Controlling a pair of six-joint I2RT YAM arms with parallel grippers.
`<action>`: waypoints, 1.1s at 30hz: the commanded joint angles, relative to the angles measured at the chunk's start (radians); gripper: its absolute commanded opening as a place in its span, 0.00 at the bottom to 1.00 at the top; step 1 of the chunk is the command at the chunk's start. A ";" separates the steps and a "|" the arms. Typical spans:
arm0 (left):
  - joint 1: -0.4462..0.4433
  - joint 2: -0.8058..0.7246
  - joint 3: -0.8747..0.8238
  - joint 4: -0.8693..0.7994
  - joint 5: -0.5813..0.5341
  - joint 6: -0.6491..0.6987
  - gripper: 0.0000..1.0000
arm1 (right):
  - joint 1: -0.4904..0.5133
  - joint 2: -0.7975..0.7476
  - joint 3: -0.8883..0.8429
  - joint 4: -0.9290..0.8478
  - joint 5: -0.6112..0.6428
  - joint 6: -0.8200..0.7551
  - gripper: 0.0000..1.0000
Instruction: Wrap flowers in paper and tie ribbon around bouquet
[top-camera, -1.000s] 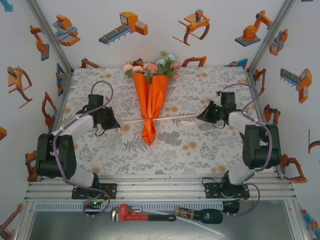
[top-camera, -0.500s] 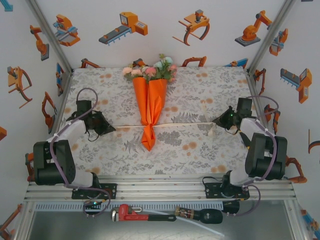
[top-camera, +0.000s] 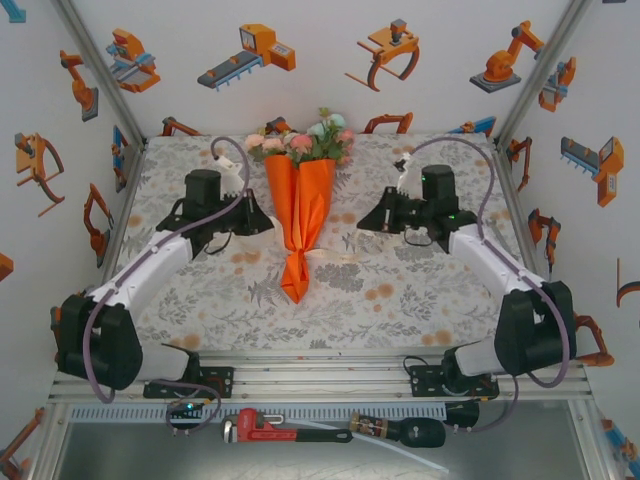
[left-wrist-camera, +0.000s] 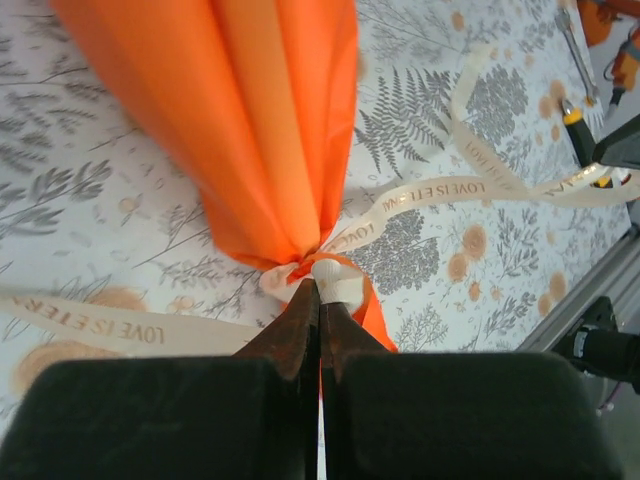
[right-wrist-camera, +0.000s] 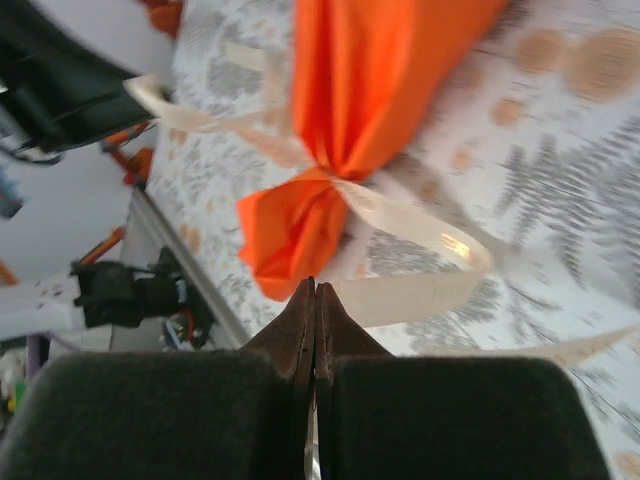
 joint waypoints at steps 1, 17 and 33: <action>-0.035 0.053 0.051 0.020 0.004 0.037 0.05 | 0.103 0.062 0.133 0.135 -0.102 0.045 0.00; -0.045 -0.040 -0.013 -0.040 -0.143 0.132 0.06 | 0.191 0.199 0.290 -0.142 0.094 -0.170 0.00; -0.060 -0.064 -0.032 0.117 -0.058 0.127 0.11 | 0.223 0.267 0.352 -0.159 0.161 -0.168 0.00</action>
